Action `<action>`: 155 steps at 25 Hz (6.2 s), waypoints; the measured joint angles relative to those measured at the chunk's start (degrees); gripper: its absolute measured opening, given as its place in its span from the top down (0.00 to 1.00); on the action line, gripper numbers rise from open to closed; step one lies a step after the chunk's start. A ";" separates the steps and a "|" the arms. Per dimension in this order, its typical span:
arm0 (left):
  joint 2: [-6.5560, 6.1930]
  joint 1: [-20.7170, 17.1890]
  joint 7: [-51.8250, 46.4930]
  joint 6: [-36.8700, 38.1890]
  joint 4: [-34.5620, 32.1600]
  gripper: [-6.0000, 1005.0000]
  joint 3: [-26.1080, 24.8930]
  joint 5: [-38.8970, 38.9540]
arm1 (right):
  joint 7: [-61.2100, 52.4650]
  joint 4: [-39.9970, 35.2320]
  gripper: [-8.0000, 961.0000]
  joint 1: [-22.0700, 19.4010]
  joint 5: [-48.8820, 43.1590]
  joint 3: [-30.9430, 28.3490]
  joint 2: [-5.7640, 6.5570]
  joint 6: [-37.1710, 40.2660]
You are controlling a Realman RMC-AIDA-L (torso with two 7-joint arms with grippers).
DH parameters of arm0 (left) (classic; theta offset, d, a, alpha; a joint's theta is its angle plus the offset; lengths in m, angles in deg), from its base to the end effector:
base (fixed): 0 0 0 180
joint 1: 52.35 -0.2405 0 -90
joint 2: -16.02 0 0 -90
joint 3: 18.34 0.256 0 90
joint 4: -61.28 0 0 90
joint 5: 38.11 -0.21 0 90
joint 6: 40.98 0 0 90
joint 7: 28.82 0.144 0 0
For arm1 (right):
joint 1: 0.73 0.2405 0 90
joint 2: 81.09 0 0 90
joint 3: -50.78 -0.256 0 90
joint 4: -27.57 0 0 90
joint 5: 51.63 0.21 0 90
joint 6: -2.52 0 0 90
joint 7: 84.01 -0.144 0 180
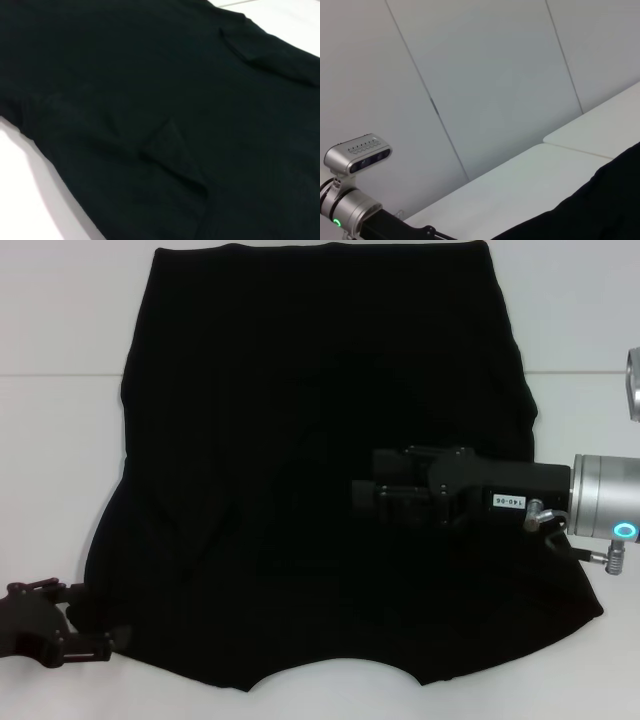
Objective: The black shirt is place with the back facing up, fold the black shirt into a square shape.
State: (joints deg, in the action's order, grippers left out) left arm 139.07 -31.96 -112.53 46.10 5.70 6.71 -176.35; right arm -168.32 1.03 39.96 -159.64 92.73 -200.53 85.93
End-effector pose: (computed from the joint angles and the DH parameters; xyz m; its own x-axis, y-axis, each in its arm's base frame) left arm -0.3537 0.2776 0.0417 0.7826 0.5565 0.2790 0.6217 -0.6757 -0.3961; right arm 0.2063 0.3652 -0.0339 0.6970 -0.4179 -0.5827 -0.5145 -0.8575 -0.0003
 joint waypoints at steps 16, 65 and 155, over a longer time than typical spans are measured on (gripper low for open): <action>-0.45 -0.60 -1.67 0.05 -1.56 0.10 -0.89 -0.89 | 0.38 0.00 0.20 0.00 0.00 -0.39 0.00 0.00; -0.62 3.02 -5.81 -0.77 0.00 0.55 0.99 -5.84 | 1.12 -0.58 0.21 -0.67 1.51 -1.43 0.26 1.59; -1.15 5.33 -9.63 3.79 0.82 0.91 0.58 -0.93 | -28.12 -0.73 0.21 -12.77 -16.27 -3.51 11.27 -2.69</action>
State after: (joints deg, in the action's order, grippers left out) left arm 137.92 -26.63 -122.15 49.90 6.52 7.29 -177.28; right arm -196.44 0.29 27.19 -175.91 89.22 -189.26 83.24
